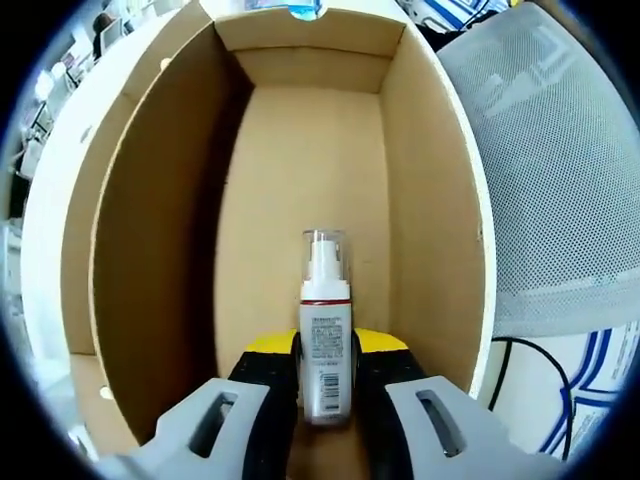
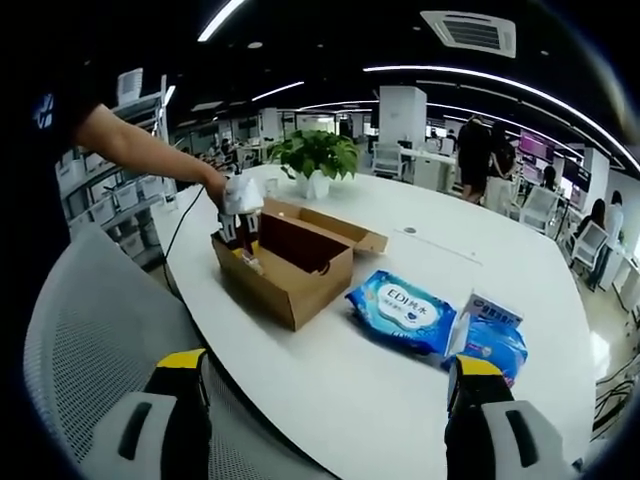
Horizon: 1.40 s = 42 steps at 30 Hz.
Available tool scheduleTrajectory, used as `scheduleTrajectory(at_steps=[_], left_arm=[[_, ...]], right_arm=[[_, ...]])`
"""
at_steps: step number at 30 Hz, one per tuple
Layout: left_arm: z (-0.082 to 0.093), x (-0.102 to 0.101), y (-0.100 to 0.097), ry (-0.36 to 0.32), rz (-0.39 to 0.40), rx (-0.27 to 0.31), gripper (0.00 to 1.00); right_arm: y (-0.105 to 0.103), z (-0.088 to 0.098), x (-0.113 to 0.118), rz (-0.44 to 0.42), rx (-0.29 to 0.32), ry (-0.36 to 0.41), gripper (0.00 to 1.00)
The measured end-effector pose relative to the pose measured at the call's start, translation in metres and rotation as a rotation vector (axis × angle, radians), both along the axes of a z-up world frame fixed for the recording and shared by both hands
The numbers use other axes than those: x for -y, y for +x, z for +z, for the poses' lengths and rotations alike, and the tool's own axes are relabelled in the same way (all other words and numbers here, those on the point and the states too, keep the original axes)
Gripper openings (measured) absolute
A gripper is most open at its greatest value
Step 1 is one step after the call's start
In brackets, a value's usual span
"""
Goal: Operate the shoe box by opening the lid, removing the specified soft item, and placing it in the target area until the item is outside and the box remains undamaged.
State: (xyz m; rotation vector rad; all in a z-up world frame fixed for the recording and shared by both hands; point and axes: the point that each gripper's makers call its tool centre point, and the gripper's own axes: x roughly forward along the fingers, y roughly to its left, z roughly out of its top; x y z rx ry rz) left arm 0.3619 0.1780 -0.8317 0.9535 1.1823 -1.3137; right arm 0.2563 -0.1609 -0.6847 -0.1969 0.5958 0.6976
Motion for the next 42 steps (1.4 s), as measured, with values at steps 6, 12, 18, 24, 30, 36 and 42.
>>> scheduleTrajectory(at_steps=[6,12,18,24,30,36,42], left_arm=[[0.008,0.005,0.002,-0.023,0.059,0.005,0.18],[0.017,0.008,-0.001,-0.039,0.080,0.011,0.18],[0.034,0.014,-0.003,-0.074,0.083,0.023,0.18],[0.054,0.026,-0.001,-0.123,0.058,0.061,0.18],[0.070,0.039,-0.003,-0.168,0.029,0.081,0.18],[0.080,0.049,-0.008,-0.207,0.005,0.087,0.18],[0.098,0.065,-0.012,-0.276,-0.023,0.112,0.18]], right_arm=[[0.001,0.005,-0.005,0.013,0.024,0.011,0.99],[0.002,0.010,-0.012,0.038,0.051,0.027,0.97],[0.004,0.014,-0.018,0.059,0.063,0.032,0.96],[0.007,0.018,-0.031,0.095,0.078,0.039,0.94],[0.012,0.024,-0.044,0.138,0.108,0.047,0.92],[0.015,0.027,-0.055,0.175,0.127,0.050,0.90],[0.016,0.029,-0.066,0.213,0.143,0.052,0.85]])
